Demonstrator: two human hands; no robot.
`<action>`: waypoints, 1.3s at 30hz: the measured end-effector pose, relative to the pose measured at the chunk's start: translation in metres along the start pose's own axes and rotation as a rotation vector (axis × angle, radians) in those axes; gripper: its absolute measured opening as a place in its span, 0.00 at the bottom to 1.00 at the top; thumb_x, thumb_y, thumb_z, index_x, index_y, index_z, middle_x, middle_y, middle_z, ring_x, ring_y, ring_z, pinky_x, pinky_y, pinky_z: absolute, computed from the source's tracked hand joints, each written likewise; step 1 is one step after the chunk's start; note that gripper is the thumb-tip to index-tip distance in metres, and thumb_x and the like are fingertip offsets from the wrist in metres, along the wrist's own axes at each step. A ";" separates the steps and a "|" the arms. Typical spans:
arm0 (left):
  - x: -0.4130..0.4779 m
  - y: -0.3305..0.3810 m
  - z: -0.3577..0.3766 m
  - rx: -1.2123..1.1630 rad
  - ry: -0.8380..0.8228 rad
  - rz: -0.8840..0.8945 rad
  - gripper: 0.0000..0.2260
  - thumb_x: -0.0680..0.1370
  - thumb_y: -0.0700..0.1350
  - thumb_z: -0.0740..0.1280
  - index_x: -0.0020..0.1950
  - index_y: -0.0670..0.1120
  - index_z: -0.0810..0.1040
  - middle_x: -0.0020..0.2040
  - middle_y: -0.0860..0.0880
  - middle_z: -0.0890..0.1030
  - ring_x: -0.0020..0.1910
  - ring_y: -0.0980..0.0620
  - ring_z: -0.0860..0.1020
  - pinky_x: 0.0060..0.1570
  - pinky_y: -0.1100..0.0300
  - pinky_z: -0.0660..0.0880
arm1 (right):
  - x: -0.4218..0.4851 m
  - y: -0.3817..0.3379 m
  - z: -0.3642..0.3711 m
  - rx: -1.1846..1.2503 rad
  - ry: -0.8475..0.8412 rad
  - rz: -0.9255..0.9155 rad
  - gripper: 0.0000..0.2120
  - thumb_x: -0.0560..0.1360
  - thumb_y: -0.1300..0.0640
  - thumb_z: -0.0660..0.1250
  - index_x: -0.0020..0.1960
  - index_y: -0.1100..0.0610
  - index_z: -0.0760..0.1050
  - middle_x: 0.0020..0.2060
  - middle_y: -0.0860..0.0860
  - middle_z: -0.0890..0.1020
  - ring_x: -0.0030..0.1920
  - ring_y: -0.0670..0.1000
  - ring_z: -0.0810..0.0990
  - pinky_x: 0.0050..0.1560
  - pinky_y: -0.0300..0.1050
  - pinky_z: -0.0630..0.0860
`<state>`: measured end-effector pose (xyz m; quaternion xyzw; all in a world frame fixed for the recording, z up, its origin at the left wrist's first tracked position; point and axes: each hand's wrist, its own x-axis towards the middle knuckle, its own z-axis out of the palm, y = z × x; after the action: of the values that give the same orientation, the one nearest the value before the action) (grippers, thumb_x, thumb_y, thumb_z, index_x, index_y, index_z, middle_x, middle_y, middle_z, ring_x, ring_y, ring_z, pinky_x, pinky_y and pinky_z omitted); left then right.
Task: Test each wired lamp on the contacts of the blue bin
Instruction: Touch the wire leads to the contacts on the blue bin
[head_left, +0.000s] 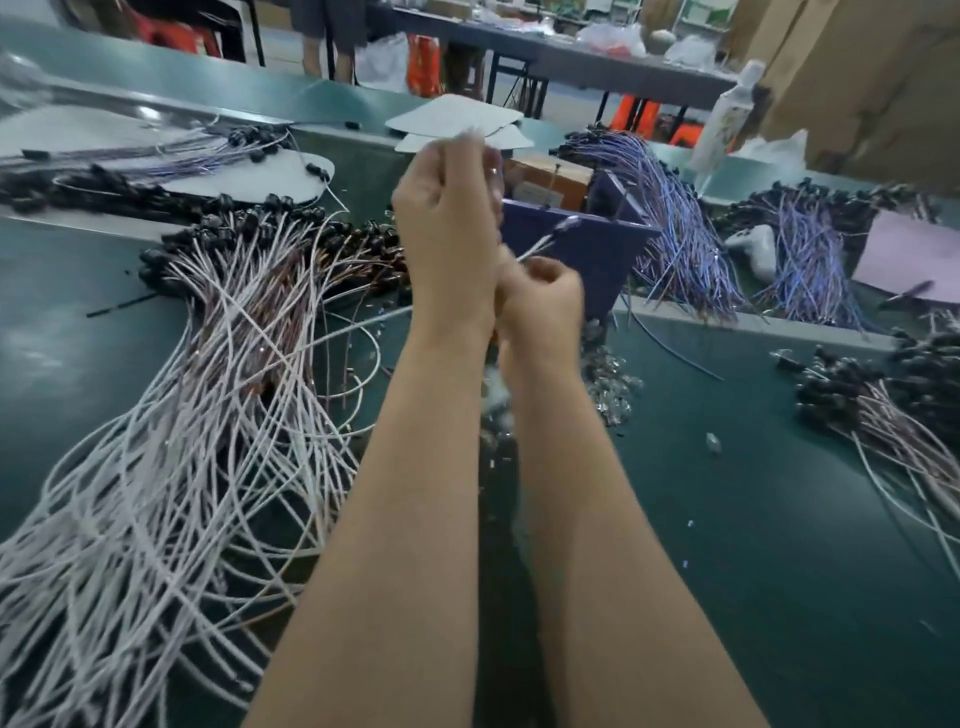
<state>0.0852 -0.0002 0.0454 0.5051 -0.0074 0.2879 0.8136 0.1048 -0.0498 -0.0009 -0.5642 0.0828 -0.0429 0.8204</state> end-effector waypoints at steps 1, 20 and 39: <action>-0.002 0.000 0.006 0.021 -0.121 -0.019 0.15 0.80 0.42 0.59 0.33 0.46 0.70 0.25 0.53 0.67 0.22 0.57 0.61 0.23 0.67 0.59 | 0.005 -0.011 -0.015 0.165 0.017 0.002 0.12 0.76 0.66 0.66 0.56 0.65 0.68 0.36 0.53 0.76 0.29 0.44 0.75 0.30 0.33 0.74; -0.058 -0.114 0.052 0.003 -0.349 -0.623 0.10 0.81 0.38 0.60 0.43 0.41 0.78 0.28 0.53 0.80 0.27 0.61 0.77 0.34 0.71 0.77 | 0.031 -0.014 -0.144 0.144 0.131 -0.029 0.07 0.78 0.64 0.63 0.41 0.61 0.74 0.26 0.49 0.80 0.26 0.44 0.78 0.30 0.34 0.77; -0.048 -0.112 0.040 -0.216 0.022 -0.535 0.14 0.83 0.44 0.56 0.43 0.41 0.77 0.25 0.53 0.71 0.21 0.61 0.64 0.21 0.70 0.61 | 0.029 -0.007 -0.147 0.176 0.175 -0.116 0.11 0.78 0.61 0.65 0.37 0.60 0.73 0.23 0.47 0.79 0.24 0.41 0.76 0.30 0.32 0.75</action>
<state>0.1096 -0.0917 -0.0413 0.3965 0.1043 0.0658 0.9097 0.1067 -0.1926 -0.0486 -0.4881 0.1172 -0.1464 0.8524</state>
